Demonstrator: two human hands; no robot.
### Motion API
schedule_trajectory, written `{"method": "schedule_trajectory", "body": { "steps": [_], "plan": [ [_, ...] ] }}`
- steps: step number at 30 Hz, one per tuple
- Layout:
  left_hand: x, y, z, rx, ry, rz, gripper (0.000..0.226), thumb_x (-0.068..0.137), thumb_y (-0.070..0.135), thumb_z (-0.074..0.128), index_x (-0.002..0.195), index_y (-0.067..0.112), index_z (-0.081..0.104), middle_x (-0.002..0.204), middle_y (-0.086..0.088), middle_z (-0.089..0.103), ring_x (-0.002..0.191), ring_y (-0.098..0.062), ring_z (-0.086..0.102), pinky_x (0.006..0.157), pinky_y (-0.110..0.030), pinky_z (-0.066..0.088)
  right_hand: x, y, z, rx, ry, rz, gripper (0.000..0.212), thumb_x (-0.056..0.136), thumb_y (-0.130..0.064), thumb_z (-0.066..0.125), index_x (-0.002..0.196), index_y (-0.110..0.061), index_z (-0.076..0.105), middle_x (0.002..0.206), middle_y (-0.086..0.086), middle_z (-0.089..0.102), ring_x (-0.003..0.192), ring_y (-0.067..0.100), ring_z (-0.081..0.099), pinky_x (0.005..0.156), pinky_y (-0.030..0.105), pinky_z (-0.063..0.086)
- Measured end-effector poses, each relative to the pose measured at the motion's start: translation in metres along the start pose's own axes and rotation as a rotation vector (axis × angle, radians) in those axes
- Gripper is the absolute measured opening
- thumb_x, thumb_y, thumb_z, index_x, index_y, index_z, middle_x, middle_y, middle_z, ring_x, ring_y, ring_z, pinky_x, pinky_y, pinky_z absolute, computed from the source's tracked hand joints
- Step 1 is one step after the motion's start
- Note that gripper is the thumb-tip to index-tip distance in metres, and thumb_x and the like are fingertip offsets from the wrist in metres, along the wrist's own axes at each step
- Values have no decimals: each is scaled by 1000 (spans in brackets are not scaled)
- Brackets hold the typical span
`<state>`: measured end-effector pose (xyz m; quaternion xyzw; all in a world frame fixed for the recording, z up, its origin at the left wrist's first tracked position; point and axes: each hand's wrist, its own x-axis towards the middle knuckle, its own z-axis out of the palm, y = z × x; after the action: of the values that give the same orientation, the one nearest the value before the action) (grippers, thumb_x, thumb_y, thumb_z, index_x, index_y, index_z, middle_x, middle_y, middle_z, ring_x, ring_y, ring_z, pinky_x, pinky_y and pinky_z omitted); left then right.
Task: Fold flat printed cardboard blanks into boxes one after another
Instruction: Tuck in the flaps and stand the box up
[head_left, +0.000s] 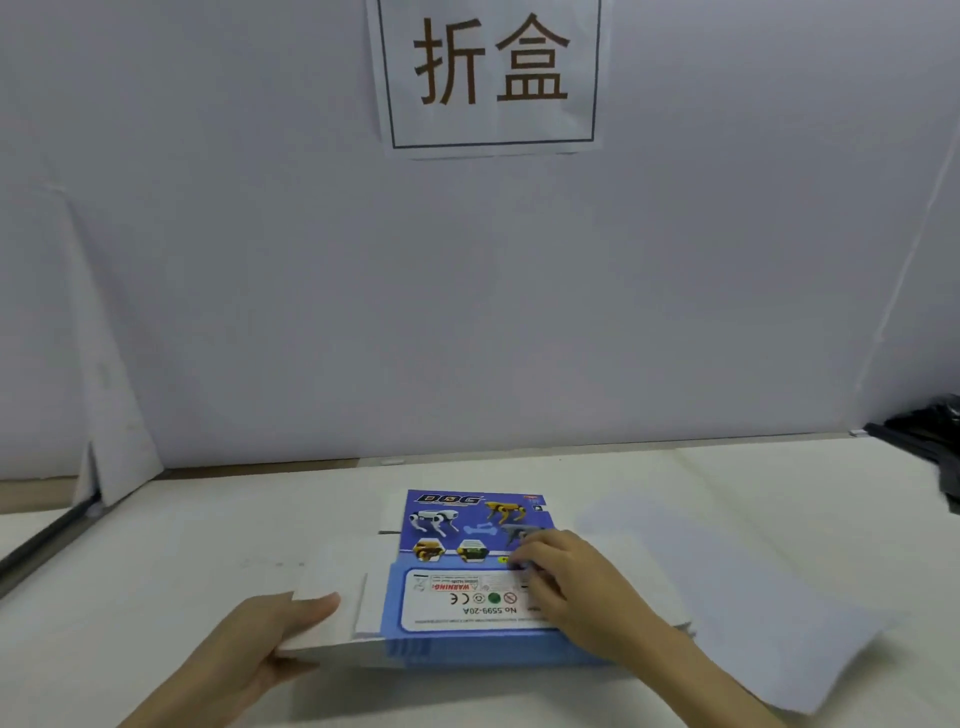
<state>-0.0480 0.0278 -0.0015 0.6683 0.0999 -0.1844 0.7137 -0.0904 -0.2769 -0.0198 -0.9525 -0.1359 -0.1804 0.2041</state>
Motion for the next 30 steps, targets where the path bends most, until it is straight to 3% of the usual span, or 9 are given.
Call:
{"method": "schedule_trajectory", "body": {
  "steps": [3,5,7,8,11,12,15,19,30],
  "plan": [
    [-9,-9,-11,343,238,117,35,93,17,61,124,2,54,122,-16,61,101,-30,59,76,-38,53,12,-23,15,-29,-22,-59,31,99,-31,43,119,-19,63,126,-5,60,116,12,49,94,20,37],
    [-12,-19,-6,986,415,200,55,99,34,48,146,13,29,152,-16,29,134,-32,37,105,-39,38,18,-31,18,-48,-68,-81,29,97,-29,47,113,-16,67,117,-2,66,109,15,53,90,25,43],
    [-22,-25,11,1536,487,600,58,102,37,34,153,20,13,160,-13,2,147,-30,9,118,-37,13,18,-31,17,-38,-89,-66,29,95,-28,50,114,-17,69,112,-1,68,104,16,56,88,29,46],
    [-23,-28,18,1593,424,889,55,101,38,33,152,21,20,161,-11,5,148,-27,10,118,-36,4,18,-30,17,-30,-90,-54,29,95,-29,51,117,-19,69,114,-2,68,105,15,57,89,28,46],
    [-24,-35,45,1640,2,1009,61,98,54,32,152,26,20,160,4,2,148,-13,5,118,-32,-8,14,-31,17,-51,-107,-35,33,96,-33,50,124,-25,65,123,-6,66,110,12,57,91,24,45],
    [-22,-36,51,1686,-34,1032,66,96,55,40,151,24,24,160,1,9,147,-13,12,119,-31,3,14,-32,17,-59,-115,-29,33,96,-34,50,124,-26,65,123,-7,66,108,11,57,90,23,45],
    [-19,-38,55,1651,-63,1202,65,52,52,89,108,22,74,116,4,69,104,-6,66,84,-17,51,16,-33,13,-51,-137,20,32,97,-34,49,124,-28,64,123,-8,66,105,11,60,85,23,48],
    [-10,-41,48,1508,-66,1329,55,50,50,90,98,27,77,104,13,72,93,0,68,76,-13,51,26,-36,3,-52,-219,73,32,98,-30,45,122,-28,65,122,-5,66,101,12,61,63,10,43],
    [-3,-59,52,1559,129,1492,51,47,36,93,92,17,79,98,3,75,88,-11,72,76,-22,55,67,-68,-40,207,-42,125,26,99,-22,48,113,-21,70,107,-2,71,88,10,65,68,18,51]
  ]
}}
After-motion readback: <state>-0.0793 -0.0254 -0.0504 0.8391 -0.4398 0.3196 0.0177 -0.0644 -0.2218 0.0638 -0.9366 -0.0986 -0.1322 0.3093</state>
